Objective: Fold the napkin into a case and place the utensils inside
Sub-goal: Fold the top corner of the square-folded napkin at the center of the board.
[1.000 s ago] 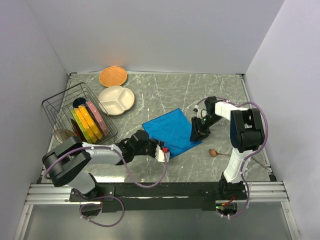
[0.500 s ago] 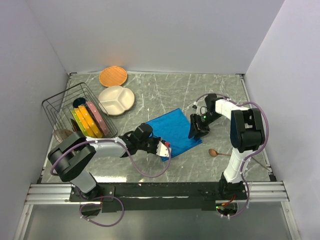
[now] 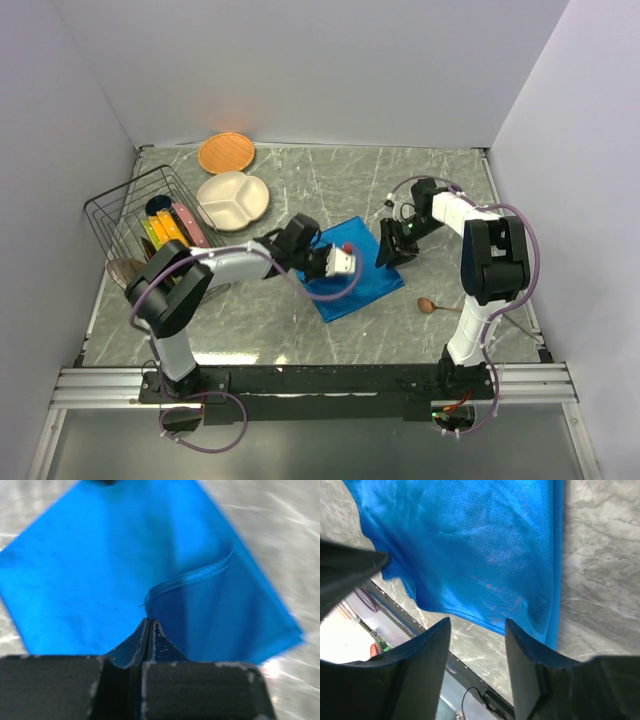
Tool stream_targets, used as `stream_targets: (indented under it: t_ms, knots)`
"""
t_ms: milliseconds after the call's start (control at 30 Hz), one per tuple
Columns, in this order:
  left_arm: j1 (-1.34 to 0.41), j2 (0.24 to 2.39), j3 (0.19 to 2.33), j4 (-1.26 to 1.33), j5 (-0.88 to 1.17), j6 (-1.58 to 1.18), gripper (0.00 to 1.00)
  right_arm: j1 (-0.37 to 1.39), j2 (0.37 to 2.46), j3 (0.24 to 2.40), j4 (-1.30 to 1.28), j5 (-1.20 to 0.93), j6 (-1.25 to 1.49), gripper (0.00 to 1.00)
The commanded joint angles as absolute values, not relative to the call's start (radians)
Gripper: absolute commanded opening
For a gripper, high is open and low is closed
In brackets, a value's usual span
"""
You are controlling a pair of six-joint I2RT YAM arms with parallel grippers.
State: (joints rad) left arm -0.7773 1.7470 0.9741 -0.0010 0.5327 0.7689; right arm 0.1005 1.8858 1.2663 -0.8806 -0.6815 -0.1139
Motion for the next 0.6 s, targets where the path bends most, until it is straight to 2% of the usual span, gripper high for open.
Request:
stream_targets:
  t_ms: [0, 100, 167, 567]
  knots:
    - [-0.726, 1.828, 1.127, -0.093, 0.592, 0.675, 0.01, 0.081, 1.876, 1.315, -0.894, -0.663, -0.115, 0.44]
    - [-0.712, 1.879, 1.199, -0.11, 0.587, 0.649, 0.01, 0.068, 1.879, 1.313, -0.888, -0.65, -0.103, 0.35]
    - [-0.698, 1.919, 1.252, -0.118, 0.581, 0.635, 0.01, 0.06, 1.872, 1.316, -0.884, -0.653, -0.095, 0.33]
    - [-0.669, 2.081, 1.442, -0.132, 0.523, 0.634, 0.01, 0.04, 1.89, 1.339, -0.893, -0.641, -0.098, 0.35]
